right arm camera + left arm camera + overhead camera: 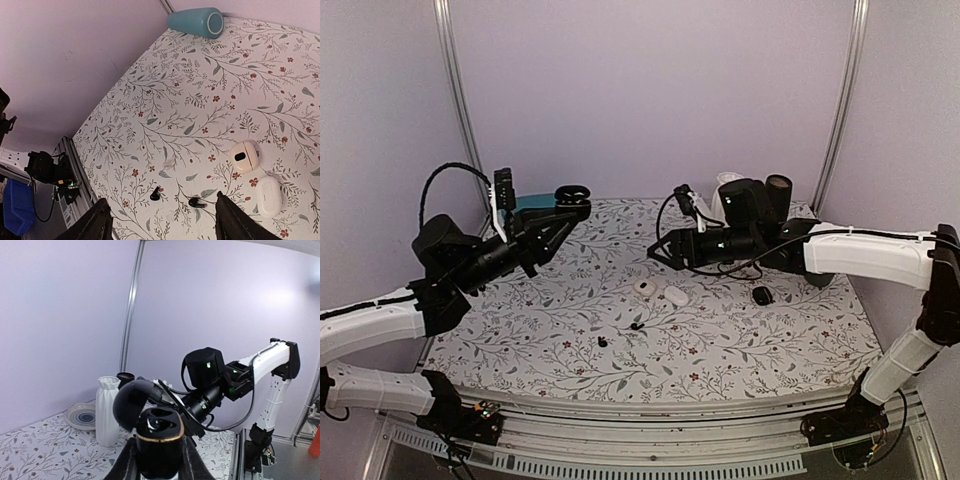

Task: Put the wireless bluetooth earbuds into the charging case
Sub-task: Adjust the left earbud at the center of the board.

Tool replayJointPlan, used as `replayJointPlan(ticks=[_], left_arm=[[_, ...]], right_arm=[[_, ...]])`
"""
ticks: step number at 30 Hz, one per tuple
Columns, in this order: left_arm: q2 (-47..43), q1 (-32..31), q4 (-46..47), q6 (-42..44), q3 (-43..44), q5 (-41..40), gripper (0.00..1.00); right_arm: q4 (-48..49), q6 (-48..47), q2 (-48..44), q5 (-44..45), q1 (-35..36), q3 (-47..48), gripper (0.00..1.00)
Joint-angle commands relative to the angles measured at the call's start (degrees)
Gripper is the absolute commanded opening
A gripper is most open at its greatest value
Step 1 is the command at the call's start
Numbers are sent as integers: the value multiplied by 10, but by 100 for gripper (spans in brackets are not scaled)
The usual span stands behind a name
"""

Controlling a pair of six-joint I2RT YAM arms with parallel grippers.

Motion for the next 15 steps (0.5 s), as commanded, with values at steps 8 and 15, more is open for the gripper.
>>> replayJointPlan(ticks=[8,15], left_arm=[[-48,52,-30,1,-31,-80,0],[-48,59,-30,-13,-37,-75,0]], right_arm=[[-14,-53,112,-3,59,-1,64],[-16,-81,205,-33,59,40,65]])
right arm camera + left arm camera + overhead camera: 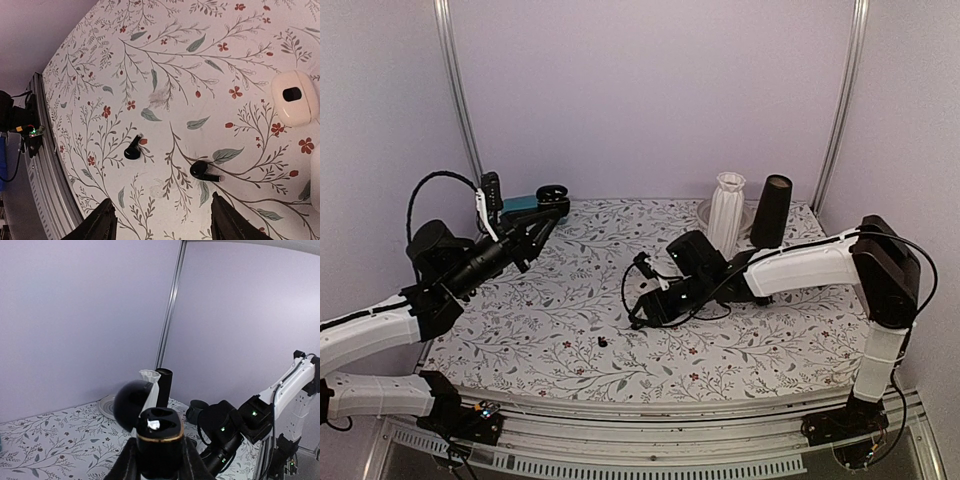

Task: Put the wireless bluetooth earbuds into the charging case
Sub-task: Adjust the left earbud at the center of the board.

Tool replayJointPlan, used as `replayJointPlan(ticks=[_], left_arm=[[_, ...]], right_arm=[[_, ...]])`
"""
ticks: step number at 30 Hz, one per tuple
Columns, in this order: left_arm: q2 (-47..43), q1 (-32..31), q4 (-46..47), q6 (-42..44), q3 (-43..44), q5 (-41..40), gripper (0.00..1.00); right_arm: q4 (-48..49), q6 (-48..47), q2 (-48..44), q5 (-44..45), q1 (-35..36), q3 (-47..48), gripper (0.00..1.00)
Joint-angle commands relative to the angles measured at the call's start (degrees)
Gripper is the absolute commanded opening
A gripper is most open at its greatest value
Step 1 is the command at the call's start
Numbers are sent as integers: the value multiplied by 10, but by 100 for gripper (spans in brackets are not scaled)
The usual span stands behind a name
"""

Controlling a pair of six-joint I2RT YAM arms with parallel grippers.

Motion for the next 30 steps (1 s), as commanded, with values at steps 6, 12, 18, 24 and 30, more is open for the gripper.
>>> replayJointPlan(ticks=[6,12,18,24,30], left_arm=[[-6,11,-8,-12,-2,-2,0],[-3,11,-8,-20,-1,-2,0],[-4,11,-12,-22,2,-2,0],[-3,11,-14,-22,1,-1,0],[-1,11,-14,-21,1,1,0]], right_arm=[[8,-39,102,-26,-1,62,65],[13,-41,133,-11,-1,77,66],[8,-47,151,-4,-1,77,66],[-4,-43,137,-4,-1,60,66],[-13,-23,102,-10,6,32,66]])
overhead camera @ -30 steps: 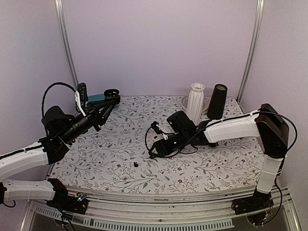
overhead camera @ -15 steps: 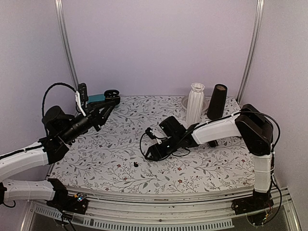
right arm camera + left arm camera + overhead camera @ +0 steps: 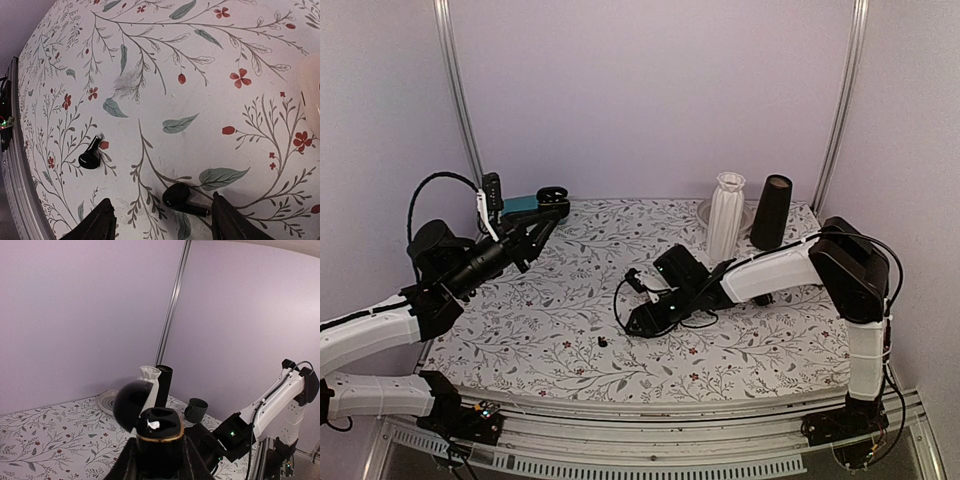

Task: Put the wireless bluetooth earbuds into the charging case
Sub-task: Adjust the left earbud at the center of the board.

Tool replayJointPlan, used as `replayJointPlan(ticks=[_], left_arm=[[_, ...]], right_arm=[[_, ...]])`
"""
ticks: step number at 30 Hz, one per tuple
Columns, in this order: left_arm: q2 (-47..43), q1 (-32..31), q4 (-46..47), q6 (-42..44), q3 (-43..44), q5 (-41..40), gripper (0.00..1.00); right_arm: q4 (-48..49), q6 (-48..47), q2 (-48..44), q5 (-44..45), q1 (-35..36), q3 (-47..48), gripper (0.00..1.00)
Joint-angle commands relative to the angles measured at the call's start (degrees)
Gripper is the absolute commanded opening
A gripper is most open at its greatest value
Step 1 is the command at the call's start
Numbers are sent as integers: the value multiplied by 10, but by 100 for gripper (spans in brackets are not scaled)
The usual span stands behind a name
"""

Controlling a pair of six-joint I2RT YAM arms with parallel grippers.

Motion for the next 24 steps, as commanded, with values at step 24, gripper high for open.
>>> replayJointPlan(ticks=[24], left_arm=[[-4,9,-11,1,2,2,0]], right_arm=[[-95,48,-27,64,24,45,64]])
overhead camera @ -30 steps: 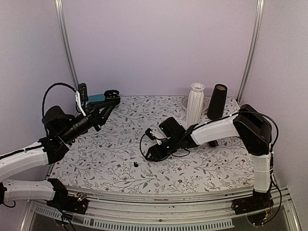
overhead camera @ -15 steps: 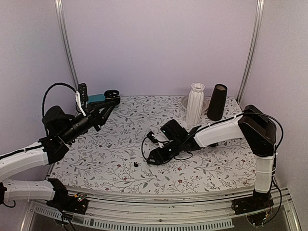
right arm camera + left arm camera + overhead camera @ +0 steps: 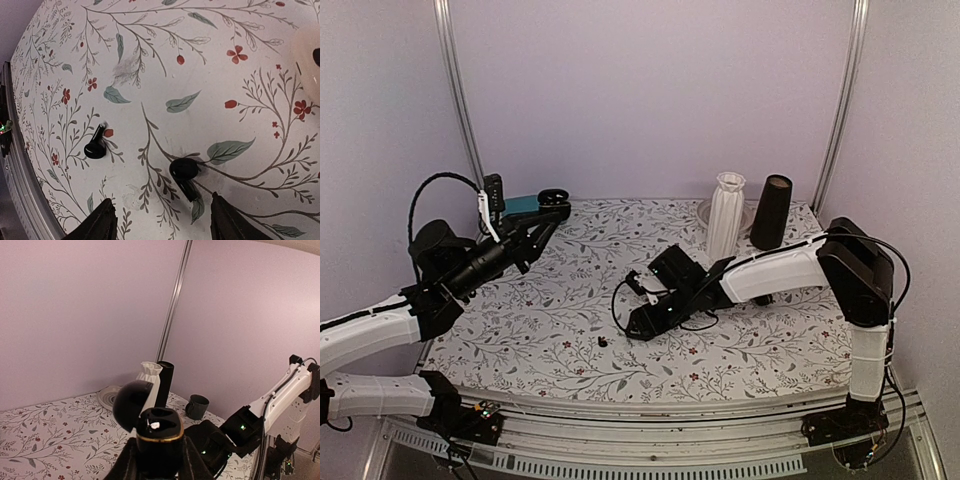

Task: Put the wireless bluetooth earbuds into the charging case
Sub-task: Adjust the left earbud at the center of the board.

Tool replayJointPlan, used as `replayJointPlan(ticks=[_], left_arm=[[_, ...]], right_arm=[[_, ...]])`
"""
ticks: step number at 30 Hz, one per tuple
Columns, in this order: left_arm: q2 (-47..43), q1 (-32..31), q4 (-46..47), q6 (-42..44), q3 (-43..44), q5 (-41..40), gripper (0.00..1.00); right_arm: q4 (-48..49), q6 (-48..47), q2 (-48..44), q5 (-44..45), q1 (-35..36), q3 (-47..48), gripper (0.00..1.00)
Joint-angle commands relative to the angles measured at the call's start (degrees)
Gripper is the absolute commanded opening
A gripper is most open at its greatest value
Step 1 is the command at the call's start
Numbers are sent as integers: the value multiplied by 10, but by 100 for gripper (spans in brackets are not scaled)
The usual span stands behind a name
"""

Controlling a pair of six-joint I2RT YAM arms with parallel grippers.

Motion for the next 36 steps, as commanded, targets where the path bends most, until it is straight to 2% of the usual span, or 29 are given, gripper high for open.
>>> replayJointPlan(ticks=[1,7,16,36], left_arm=[[-4,8,1,0,2,1,0],[0,8,0,2,8,5,0],[5,8,3,0,11,8,0],[0,8,-4,1,13,7,0]], right_arm=[[-47,-1,-1,42,3,53,63],[-78,-52,12,65,4,81,51],[-106,-130,47,28,4,114,35],[-154,-148,84,45,6,163,34]])
